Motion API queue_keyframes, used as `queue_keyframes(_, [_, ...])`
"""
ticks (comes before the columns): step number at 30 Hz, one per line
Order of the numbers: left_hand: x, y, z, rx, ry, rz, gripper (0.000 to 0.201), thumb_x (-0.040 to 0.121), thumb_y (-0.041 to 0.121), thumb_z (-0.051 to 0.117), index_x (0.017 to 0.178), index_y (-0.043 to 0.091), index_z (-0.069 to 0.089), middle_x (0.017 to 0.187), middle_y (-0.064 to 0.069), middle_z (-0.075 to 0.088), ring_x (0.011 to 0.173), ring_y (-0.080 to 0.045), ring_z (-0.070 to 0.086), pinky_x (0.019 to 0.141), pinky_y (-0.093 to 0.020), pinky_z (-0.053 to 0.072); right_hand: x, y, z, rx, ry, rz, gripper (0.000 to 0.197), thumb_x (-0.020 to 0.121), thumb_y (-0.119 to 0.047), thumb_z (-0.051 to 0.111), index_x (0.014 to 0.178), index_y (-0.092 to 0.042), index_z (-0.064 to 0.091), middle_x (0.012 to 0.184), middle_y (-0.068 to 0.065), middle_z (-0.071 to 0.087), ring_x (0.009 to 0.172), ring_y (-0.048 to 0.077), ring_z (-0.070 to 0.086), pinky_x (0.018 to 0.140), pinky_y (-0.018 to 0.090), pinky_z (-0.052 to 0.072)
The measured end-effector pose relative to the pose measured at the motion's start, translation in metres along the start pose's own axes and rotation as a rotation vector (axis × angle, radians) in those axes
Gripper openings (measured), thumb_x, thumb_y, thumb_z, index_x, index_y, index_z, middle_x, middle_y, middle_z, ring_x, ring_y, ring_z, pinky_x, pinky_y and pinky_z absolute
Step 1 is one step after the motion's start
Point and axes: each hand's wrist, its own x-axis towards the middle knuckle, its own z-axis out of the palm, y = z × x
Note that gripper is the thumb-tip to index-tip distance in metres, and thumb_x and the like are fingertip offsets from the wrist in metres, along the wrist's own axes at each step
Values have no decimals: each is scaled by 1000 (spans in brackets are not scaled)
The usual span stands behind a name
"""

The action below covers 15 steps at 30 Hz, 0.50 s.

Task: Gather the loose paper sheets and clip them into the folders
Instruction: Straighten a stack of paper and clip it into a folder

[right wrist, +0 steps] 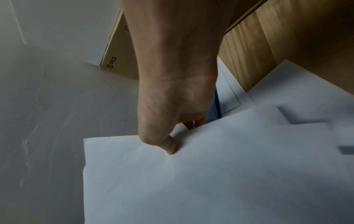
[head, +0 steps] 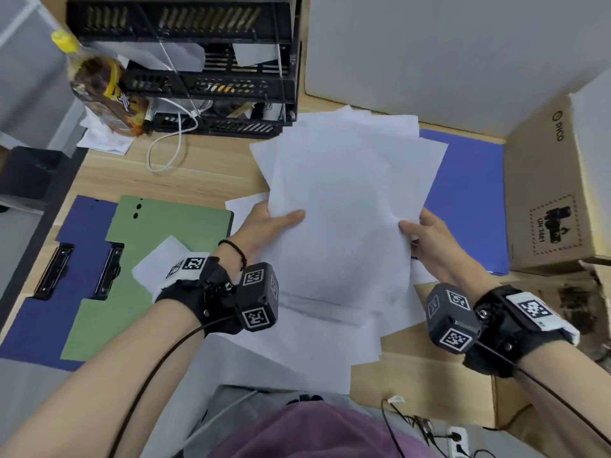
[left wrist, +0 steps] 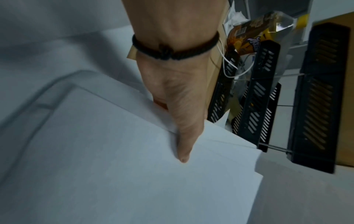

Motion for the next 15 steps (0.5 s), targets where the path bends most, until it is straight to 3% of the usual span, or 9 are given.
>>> queue_keyframes(4, [-10,7,7,-48,77,74,33,84,13,71,116,11,62,103,1,72,89,-11,71,69,-23,55,-6,-6,2,5,-86,-21,26,97,-9,50,116,-22,62,108,-3,73,91,19,69,80,38,56])
queue_keyframes(7, [-16,17,7,12,220,145,25,84,13,72,107,14,62,95,6,70,75,1,69,68,-19,55,-3,-8,12,6,-51,-35,42,97,-20,55,137,-19,45,128,1,61,85,8,66,74,26,53])
queue_keyframes(9, [-21,26,5,8,319,205,20,86,12,69,103,15,59,92,6,66,72,2,64,70,-16,55,-1,-8,22,-17,-22,20,66,96,-36,57,150,-22,22,138,3,47,105,10,58,89,28,46])
queue_keyframes(11, [-29,36,3,-43,397,270,19,89,11,65,104,15,54,89,10,62,72,5,58,63,-6,50,-4,-6,33,-29,-80,84,83,93,-48,57,154,-24,6,144,1,39,127,17,47,101,33,38])
queue_keyframes(13, [-37,47,-9,-102,485,319,17,90,10,64,99,17,51,88,13,59,77,1,58,61,-5,47,-9,-1,46,-61,-230,128,102,82,-59,64,155,-26,0,153,0,32,138,18,37,113,38,33])
queue_keyframes(15, [-47,63,-24,-169,583,365,20,86,14,68,96,19,51,94,8,61,89,-10,62,71,-13,51,-15,9,59,-145,-406,163,121,66,-68,69,155,-30,-3,158,-3,24,143,15,30,119,43,26])
